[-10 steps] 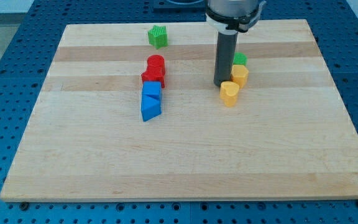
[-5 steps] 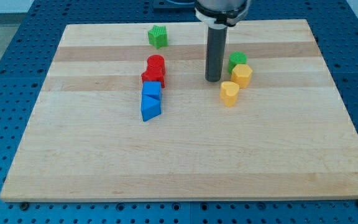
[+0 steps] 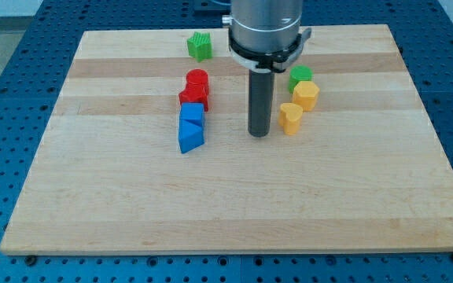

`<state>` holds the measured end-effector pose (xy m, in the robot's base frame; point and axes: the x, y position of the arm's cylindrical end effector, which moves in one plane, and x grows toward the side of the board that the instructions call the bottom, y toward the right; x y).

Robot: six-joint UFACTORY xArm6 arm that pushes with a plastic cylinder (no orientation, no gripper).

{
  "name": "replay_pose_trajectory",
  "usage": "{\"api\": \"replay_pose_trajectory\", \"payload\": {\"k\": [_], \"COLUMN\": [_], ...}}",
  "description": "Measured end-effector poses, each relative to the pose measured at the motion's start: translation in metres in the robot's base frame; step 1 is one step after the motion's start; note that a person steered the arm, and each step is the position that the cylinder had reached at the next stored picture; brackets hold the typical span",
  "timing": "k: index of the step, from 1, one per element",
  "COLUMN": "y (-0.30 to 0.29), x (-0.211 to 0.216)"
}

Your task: Slide the yellow blocks to the bottom right of the green circle

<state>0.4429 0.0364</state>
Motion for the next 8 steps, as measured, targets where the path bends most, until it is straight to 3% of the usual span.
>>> {"api": "replay_pose_trajectory", "payload": {"k": [3, 8], "y": [0.034, 0.040], "x": [-0.006, -0.019]}}
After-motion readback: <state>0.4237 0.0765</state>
